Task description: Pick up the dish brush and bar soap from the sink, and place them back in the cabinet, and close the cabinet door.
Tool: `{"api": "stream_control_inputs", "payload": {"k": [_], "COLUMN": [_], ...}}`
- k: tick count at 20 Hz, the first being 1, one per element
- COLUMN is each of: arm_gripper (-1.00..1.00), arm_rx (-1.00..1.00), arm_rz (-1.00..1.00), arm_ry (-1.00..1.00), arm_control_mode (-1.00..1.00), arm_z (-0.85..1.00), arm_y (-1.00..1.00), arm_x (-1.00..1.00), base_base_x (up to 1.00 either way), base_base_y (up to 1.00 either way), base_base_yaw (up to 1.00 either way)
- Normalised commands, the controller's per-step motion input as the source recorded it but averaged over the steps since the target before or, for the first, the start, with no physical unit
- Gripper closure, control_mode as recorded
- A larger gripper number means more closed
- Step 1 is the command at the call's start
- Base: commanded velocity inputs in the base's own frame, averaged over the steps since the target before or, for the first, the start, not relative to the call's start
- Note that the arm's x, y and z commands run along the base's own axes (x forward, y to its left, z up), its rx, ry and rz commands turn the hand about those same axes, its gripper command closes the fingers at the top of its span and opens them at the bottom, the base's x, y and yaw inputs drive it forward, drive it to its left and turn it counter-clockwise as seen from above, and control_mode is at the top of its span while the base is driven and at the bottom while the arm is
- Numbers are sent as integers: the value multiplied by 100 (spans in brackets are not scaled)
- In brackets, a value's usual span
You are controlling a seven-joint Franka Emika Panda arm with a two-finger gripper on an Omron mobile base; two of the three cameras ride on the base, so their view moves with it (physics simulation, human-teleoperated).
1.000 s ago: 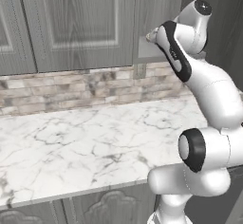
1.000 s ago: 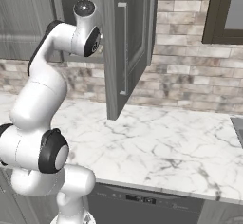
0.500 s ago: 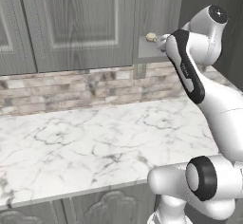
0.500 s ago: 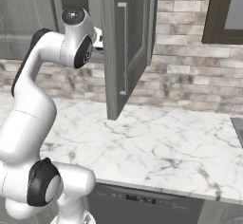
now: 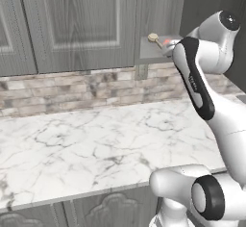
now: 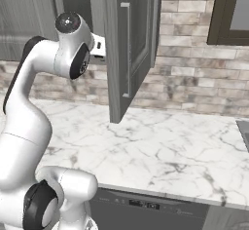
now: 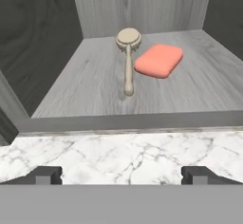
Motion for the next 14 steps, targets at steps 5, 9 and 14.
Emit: {"api": "stream_control_inputs", "payload": {"k": [5,9,14], "arm_gripper": [-100,-100,-100], "arm_rx": [0,0,0], "arm_rz": [0,0,0], "arm_ry": [1,0,0], "arm_control_mode": [-100,-100,-100], "arm_z": [0,0,2], "arm_y": [0,-1,-16], "arm_x": [-27,-51,-54], "base_base_x": [0,0,0], "base_base_y": [0,0,0], "base_base_yaw": [0,0,0]}}
